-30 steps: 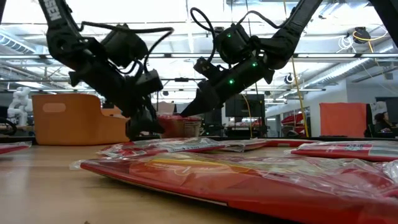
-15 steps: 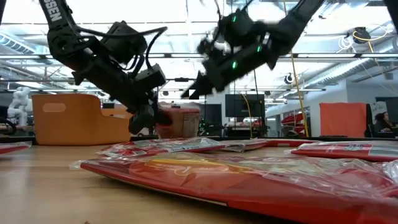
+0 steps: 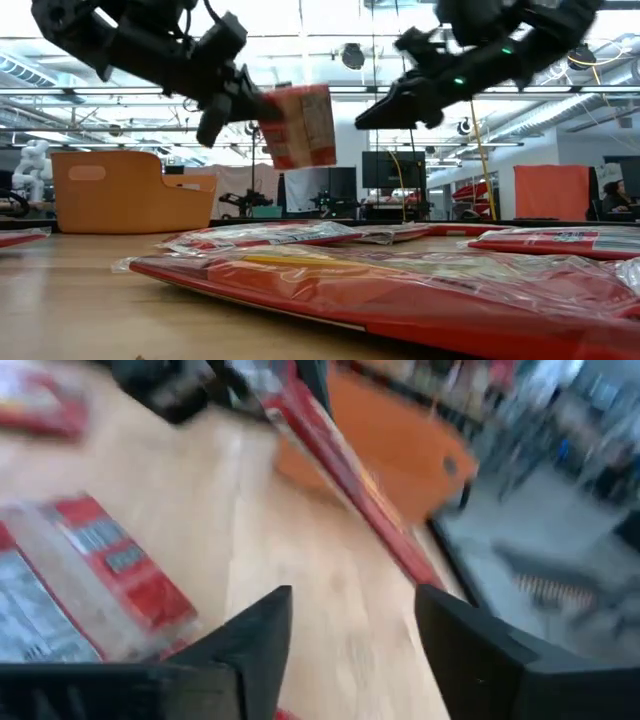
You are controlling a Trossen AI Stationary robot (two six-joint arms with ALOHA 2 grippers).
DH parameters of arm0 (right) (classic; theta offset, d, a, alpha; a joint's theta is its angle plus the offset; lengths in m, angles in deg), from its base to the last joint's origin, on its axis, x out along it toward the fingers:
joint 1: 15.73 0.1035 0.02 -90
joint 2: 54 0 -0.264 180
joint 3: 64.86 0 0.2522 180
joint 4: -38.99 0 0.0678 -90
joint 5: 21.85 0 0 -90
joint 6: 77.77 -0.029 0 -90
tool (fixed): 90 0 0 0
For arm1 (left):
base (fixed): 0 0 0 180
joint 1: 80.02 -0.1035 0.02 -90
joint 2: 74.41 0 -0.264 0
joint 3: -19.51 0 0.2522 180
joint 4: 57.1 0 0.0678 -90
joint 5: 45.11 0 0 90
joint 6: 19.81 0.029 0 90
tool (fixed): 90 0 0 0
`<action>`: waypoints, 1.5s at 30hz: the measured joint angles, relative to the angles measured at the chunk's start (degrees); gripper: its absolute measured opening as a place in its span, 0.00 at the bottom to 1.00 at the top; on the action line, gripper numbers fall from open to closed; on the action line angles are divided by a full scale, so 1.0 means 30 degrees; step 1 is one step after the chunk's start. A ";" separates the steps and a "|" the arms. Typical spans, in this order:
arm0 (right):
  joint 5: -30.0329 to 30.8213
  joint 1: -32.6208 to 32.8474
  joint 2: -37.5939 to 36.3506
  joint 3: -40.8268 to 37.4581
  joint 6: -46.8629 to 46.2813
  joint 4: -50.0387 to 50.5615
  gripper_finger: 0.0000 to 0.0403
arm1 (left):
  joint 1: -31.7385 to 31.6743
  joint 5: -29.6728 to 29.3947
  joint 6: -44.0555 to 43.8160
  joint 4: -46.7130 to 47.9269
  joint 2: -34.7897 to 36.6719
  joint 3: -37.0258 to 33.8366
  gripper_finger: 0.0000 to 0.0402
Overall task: Sort popcorn bags into baskets
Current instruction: Put the red popcorn bag into the orange bin
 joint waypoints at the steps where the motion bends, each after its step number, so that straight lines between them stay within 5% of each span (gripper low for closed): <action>1: -0.0018 0.0260 -0.0009 -0.0738 0.0233 -0.1652 0.54 | 0.0112 0.0470 0.0053 -0.0017 0.0158 0.0000 0.08; 4: -0.0098 0.0990 0.0408 -0.1798 0.0967 -0.4721 0.58 | 0.0330 0.2274 0.0113 -0.0929 0.0310 -0.0006 0.10; 11: 0.2319 0.2030 0.2646 -0.0050 0.4078 -0.5814 0.57 | 0.0309 0.4153 -0.0457 -0.1242 0.0310 0.0000 0.07; 25: 0.2348 0.2011 0.3534 0.1126 0.3743 -0.4907 0.02 | 0.0523 0.3632 -0.1331 -0.2408 0.0310 0.0000 0.17; 30: 0.2404 0.1975 0.3520 0.1126 0.4212 -0.5634 0.05 | 0.0694 0.2999 -0.2030 -0.3040 0.0310 0.0000 0.29; 37: 0.2407 0.1982 0.2244 0.1053 0.4111 -0.4581 0.01 | 0.1556 -0.1388 -0.3863 -0.2928 0.0547 -0.0007 0.58; 45: 0.2390 0.1794 0.0356 0.1053 0.3086 -0.2288 0.01 | 0.1513 -0.1051 -0.7535 -0.2775 0.0551 0.0000 0.76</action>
